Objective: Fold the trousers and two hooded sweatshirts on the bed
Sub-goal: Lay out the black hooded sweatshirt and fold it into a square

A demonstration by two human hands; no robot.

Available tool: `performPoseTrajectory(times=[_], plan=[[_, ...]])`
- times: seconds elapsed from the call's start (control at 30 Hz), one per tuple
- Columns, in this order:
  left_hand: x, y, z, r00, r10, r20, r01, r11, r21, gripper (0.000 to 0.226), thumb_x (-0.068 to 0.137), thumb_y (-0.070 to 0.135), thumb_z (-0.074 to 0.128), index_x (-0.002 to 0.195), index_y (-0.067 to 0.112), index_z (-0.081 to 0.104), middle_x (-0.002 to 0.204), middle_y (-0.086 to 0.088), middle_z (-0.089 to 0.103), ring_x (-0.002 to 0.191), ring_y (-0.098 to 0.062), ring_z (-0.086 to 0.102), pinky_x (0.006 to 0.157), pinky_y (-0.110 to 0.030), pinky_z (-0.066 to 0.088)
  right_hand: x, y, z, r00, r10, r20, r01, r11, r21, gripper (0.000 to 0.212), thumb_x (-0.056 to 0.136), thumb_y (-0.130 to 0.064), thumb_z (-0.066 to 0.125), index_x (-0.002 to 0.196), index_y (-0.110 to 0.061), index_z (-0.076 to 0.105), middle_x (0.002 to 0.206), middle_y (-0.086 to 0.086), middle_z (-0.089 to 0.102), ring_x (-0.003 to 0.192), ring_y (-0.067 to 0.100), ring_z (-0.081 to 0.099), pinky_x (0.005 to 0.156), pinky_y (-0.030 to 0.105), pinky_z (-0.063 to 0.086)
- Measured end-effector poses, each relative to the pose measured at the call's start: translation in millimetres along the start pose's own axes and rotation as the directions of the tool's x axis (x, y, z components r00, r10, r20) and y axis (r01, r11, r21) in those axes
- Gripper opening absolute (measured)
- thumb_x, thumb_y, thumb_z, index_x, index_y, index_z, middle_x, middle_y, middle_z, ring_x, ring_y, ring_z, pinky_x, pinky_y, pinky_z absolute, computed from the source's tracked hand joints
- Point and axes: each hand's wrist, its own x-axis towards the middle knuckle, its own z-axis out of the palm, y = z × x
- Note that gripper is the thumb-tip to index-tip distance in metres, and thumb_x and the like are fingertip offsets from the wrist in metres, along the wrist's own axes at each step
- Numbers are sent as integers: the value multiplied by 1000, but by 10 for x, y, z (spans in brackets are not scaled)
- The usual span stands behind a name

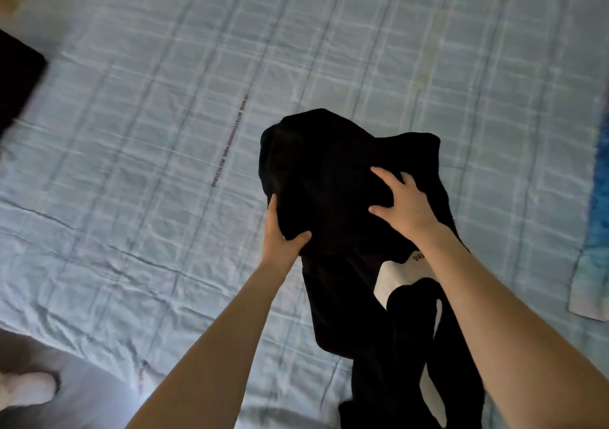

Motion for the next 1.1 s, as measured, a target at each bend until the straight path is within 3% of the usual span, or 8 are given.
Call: performPoseTrajectory(times=[0.07, 0.13, 0.3, 0.47, 0.6, 0.87, 1.0, 1.1], plan=[[-38, 92, -14, 999, 17, 36, -14, 996, -84, 89, 86, -1, 65, 152, 42, 23, 151, 11, 36, 137, -13, 40, 105, -37, 49, -57, 97, -13, 997, -52, -54, 59, 990, 131, 57, 92, -7, 62, 142, -32, 49, 141, 5, 49, 130, 24, 49, 106, 17, 36], [-118, 241, -87, 995, 53, 83, -43, 993, -114, 85, 88, -6, 60, 150, 42, 28, 148, 14, 38, 135, -11, 43, 101, -30, 51, -237, 87, -90, 985, -103, -138, 129, 972, 195, 51, 91, 4, 57, 131, -27, 60, 126, -6, 57, 120, 12, 54, 94, 0, 34], [-506, 731, -440, 952, 216, 214, -208, 976, -62, 78, 87, -7, 58, 145, 41, 41, 141, 24, 43, 132, -2, 44, 111, -35, 42, -984, -275, -328, 937, -199, -285, 269, 936, 228, 48, 90, 7, 56, 125, -24, 63, 121, -12, 60, 115, 0, 54, 97, 2, 34], [-857, 1156, -1028, 926, 267, 265, -251, 964, -92, 79, 87, -2, 64, 138, 56, 43, 144, 26, 44, 130, -9, 49, 108, -39, 45, -1717, -835, -560, 909, -89, -407, 249, 900, 358, 46, 93, 2, 57, 128, -28, 62, 122, -29, 59, 119, -9, 53, 105, 17, 42], [-915, 1420, -1620, 896, 332, 294, -302, 943, -142, 81, 85, -6, 65, 138, 53, 45, 141, 25, 49, 126, -4, 53, 100, -27, 49, -2050, -1390, -525, 902, -47, -430, 240, 881, 408, 47, 94, -1, 59, 127, -35, 62, 123, -26, 61, 119, -5, 56, 104, 25, 46], [-421, 1741, -3128, 862, 355, 362, -343, 934, -101, 83, 83, -8, 67, 137, 52, 47, 139, 24, 52, 125, -6, 55, 100, -27, 48, -1984, -2857, -118, 879, -2, -477, 236, 871, 430, 46, 93, -5, 64, 127, -36, 62, 124, -28, 60, 117, -11, 54, 101, 16, 46], [9, 2185, -3875, 840, 425, 338, -407, 905, -125, 83, 83, -11, 66, 138, 48, 48, 142, 20, 51, 127, -2, 53, 97, -20, 49, -1651, -3581, -105, 876, -3, -482, 255, 852, 457, 46, 92, -10, 67, 126, -41, 62, 125, -24, 61, 116, -10, 54, 97, 11, 46], [542, 2651, -4076, 797, 503, 334, -505, 859, -88, 85, 80, -11, 67, 138, 48, 49, 141, 23, 50, 129, -1, 50, 102, -23, 45, -1164, -3933, -317, 844, -55, -534, 298, 875, 382, 46, 90, -6, 68, 128, -32, 63, 122, -21, 63, 112, -10, 56, 94, 4, 41]])
